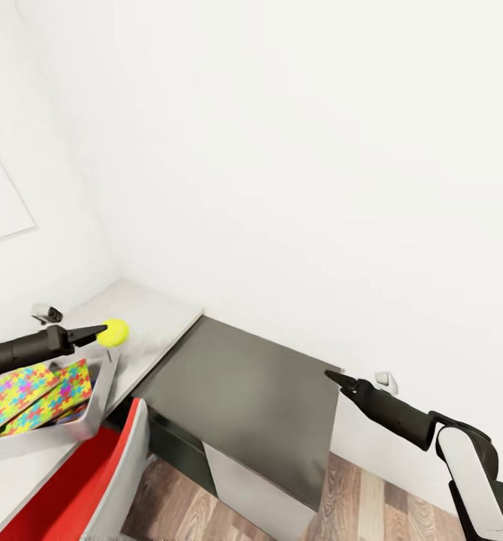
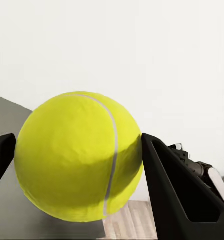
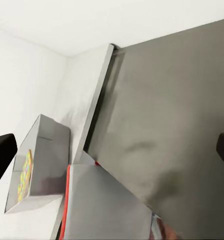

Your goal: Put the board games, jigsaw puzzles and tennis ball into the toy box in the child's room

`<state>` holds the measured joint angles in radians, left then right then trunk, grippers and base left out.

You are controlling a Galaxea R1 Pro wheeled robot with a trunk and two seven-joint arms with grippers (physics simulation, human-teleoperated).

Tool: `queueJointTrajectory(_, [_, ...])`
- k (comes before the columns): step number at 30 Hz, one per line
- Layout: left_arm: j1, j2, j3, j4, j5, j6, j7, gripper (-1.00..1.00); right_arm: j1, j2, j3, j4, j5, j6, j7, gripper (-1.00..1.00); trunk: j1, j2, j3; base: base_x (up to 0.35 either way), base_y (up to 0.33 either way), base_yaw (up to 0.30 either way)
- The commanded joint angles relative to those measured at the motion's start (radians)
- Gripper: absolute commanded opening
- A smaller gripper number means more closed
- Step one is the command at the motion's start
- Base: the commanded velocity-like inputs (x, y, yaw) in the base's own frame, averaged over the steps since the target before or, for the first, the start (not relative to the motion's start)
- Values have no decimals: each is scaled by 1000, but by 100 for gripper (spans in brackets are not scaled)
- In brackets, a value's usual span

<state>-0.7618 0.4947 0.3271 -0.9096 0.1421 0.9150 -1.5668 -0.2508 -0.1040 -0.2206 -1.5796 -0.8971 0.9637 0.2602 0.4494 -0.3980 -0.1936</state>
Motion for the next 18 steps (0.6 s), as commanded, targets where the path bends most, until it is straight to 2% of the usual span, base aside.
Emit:
queueJointTrajectory(1, [2,2,0,0,10,5,-4,-100,-1,1,-1,0,9,4,10,100,1,-2,-2,0,0,286])
queueJointTrajectory(5, [12,11,0,-3,41,5,-4,-100,-1,4,-1,0,9,4,10,100,1,-2,-2,0,0,286])
queueJointTrajectory(18, [16,16,0,-3,50,5,-4,-100,-1,3,0,0,9,5,10,100,1,-2,-2,0,0,286])
